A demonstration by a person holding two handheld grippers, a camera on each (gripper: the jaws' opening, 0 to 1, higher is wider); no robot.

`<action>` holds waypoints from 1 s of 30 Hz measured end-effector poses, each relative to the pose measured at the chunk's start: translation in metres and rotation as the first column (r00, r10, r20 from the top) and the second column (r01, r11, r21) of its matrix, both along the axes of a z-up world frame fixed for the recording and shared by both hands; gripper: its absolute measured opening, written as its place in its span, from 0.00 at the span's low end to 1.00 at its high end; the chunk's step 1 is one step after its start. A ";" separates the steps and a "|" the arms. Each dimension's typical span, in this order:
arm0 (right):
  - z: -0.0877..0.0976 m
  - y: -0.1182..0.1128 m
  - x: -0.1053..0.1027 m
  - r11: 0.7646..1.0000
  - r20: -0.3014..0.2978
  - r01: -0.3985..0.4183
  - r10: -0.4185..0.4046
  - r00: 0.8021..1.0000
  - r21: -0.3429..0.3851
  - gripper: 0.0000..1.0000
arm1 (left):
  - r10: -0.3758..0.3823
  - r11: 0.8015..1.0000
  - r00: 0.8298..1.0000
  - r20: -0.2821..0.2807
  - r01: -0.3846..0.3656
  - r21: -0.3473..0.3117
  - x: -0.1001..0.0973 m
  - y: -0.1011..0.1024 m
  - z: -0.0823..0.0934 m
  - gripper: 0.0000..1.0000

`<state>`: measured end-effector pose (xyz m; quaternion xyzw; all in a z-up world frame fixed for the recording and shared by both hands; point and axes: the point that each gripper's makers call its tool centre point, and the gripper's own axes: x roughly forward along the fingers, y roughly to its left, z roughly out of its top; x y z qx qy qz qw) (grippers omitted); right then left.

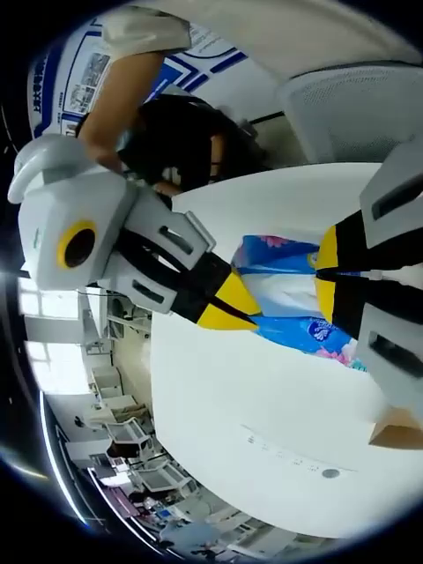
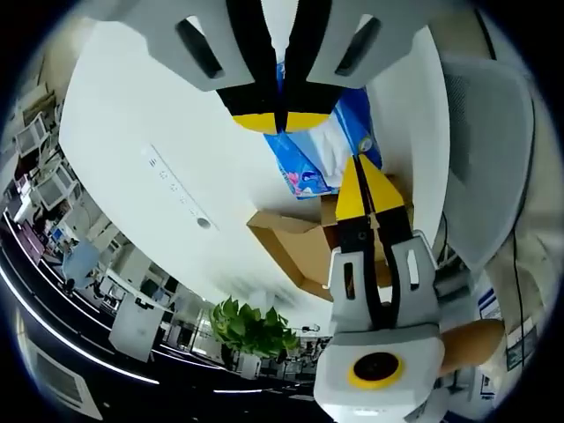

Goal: Operate the shoe box by opening the lid, removing the specified soft item, and placing it in the target area until the item is outside and the box remains undamaged.

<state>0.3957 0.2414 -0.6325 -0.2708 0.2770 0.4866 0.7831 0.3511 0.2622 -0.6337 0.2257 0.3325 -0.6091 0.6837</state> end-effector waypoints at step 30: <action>-0.051 -0.088 0.016 0.988 -0.082 0.057 -0.069 0.994 -0.140 0.00 | -0.108 0.994 0.993 -0.041 0.106 -0.035 0.010 -0.088 -0.042 0.00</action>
